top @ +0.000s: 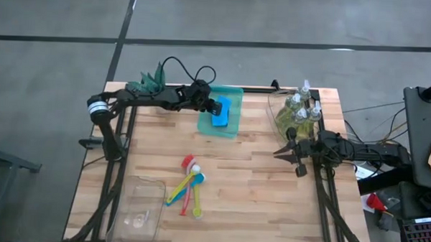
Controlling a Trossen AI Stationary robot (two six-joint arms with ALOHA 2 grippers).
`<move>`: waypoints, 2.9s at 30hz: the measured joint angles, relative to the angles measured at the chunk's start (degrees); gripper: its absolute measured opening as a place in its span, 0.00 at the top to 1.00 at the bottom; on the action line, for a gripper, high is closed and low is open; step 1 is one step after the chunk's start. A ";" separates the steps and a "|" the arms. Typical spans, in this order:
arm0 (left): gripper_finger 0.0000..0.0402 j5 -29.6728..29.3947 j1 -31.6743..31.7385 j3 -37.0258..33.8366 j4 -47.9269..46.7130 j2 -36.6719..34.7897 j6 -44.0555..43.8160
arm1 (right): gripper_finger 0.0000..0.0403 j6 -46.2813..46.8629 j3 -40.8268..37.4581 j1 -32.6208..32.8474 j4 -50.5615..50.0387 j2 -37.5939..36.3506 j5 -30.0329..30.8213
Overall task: Pick & Place Kitchen Sink Supplies
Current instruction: Put the blue sponge into the green bin, then put the yellow dish brush into the bottom transparent bin
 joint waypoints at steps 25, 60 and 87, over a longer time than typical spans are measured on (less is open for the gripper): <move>0.72 12.81 -10.54 -0.04 0.25 -11.57 4.77 | 0.87 -0.04 0.04 0.00 -0.01 0.93 -0.07; 0.74 9.83 -36.97 -0.15 -25.89 -24.09 -4.10 | 0.87 -0.04 0.04 0.00 -0.02 0.93 -0.04; 0.52 0.85 -39.95 -0.04 -38.11 -7.43 -11.79 | 0.87 -0.04 0.04 -0.02 -0.02 0.98 -0.04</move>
